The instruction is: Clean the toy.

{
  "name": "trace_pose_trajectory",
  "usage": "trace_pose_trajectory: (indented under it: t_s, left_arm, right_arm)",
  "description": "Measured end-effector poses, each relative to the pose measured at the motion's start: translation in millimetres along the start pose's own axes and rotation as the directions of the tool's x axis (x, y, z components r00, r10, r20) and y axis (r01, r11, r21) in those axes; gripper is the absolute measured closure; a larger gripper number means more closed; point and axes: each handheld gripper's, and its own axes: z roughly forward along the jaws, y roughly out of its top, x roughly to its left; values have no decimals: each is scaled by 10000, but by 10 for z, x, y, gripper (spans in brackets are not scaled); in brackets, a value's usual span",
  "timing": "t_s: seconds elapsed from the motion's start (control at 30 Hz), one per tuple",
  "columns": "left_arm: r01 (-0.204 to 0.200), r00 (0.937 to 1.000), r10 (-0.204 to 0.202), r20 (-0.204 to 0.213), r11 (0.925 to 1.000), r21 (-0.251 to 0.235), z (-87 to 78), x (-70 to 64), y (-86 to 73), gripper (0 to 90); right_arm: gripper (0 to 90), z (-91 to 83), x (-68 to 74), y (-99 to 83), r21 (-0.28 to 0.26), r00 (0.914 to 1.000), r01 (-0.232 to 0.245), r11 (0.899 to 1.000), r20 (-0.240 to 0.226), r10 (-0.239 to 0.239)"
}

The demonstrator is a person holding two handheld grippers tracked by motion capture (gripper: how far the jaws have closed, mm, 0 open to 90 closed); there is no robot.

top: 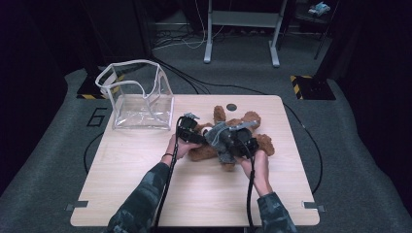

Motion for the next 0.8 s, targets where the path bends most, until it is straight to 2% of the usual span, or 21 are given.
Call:
trace_pose_trajectory:
  t_s: [0.07,0.17,0.27,0.33,0.5,0.53,0.57,0.73,0.8]
  left_arm:
    - [73,10000,-73,20,10000,5,-2,-1,-3,372]
    - [57,10000,-57,32,10000,-23,0,0,-6,372]
    - [19,10000,-19,58,10000,-6,0,3,-9,372]
    - [-11,10000,10,57,10000,38,-1,3,-6,372]
    - [3,10000,-3,30,10000,24,-1,-3,-5,371]
    - [6,10000,-6,65,10000,55,-4,0,-3,371]
    - [43,10000,-43,32,10000,6,-1,-4,-4,369]
    - [50,10000,-50,24,10000,77,-7,-8,5,369]
    - [95,9999,-96,74,9999,127,-5,5,13,370]
  right_arm:
    - [720,161,39,-8,317,9999,138,9994,-57,-136]
    - [723,350,66,-90,829,9999,97,9965,42,-101]
    - [730,438,55,-209,996,10000,73,9950,52,-78]
    - [732,433,33,-273,937,10000,-73,9956,62,68]
    - [733,412,12,-346,1176,10000,58,9930,41,-63]
    - [733,407,11,-354,1204,9999,-114,9927,18,113]
    - [733,410,-10,-362,1155,10000,-50,9933,1,50]
    - [731,388,-18,-345,1164,9999,-103,9931,-4,105]
    - [729,325,0,-303,944,10000,-87,9955,34,84]
